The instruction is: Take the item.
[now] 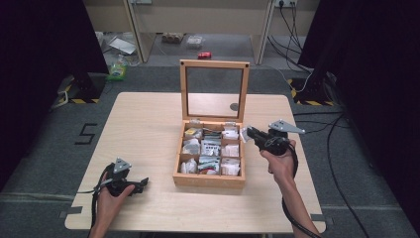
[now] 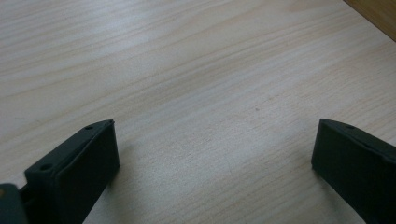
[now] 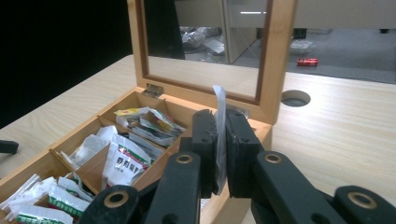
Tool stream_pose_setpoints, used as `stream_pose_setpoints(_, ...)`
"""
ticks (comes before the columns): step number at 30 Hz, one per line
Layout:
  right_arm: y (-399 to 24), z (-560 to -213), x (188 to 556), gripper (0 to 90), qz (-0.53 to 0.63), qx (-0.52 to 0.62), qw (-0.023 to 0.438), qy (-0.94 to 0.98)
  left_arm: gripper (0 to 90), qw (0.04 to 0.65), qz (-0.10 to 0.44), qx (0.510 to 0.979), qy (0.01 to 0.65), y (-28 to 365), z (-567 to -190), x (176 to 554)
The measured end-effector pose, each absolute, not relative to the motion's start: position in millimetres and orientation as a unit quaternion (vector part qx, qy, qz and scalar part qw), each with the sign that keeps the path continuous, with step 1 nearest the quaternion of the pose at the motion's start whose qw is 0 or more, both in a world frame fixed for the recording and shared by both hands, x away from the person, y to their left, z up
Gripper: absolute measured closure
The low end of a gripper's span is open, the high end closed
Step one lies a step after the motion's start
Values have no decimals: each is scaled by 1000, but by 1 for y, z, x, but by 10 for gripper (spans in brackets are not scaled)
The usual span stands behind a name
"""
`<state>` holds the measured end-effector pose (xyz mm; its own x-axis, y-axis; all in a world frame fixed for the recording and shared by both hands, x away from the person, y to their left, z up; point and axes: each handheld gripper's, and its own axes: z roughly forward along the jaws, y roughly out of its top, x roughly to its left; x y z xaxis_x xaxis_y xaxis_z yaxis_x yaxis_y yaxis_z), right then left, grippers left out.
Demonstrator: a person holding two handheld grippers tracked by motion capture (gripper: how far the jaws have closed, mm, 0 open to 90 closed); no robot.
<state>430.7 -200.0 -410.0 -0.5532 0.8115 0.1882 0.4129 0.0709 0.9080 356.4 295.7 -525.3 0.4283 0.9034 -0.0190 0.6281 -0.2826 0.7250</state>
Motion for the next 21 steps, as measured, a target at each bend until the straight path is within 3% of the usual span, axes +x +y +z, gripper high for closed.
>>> stream_pose_setpoints(21,-227,-425,440,843,506,470,200,695,0,338,204,775,494,296,-525,356)
